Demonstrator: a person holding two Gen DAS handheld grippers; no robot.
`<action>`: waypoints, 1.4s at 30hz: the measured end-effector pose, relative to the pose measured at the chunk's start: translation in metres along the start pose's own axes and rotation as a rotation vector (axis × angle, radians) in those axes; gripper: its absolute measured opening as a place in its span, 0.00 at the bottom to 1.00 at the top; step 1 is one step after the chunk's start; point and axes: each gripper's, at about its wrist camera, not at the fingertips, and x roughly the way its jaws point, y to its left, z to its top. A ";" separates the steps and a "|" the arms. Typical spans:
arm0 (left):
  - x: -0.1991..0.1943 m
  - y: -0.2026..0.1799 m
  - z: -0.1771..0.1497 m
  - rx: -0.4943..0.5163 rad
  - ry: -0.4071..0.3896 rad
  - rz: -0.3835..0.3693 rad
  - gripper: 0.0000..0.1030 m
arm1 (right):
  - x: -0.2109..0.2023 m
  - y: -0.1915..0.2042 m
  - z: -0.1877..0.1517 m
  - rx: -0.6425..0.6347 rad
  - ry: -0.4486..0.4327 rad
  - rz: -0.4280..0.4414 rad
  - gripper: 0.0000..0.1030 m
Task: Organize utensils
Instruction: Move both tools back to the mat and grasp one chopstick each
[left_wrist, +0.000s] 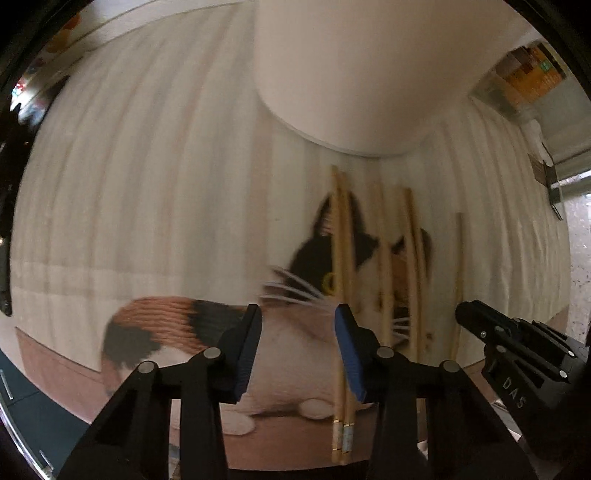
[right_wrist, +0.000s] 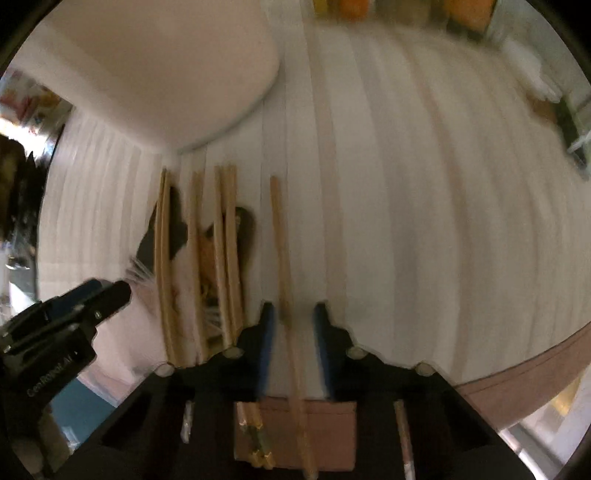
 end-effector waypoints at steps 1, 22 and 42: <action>0.002 -0.004 0.001 0.006 0.003 -0.008 0.36 | 0.000 -0.001 -0.001 -0.001 0.000 -0.005 0.10; 0.014 0.014 0.011 -0.071 0.012 -0.102 0.04 | -0.009 -0.054 0.004 0.111 0.017 -0.027 0.07; 0.004 0.035 0.012 -0.020 -0.005 0.039 0.07 | 0.002 -0.030 0.007 0.030 0.098 -0.088 0.16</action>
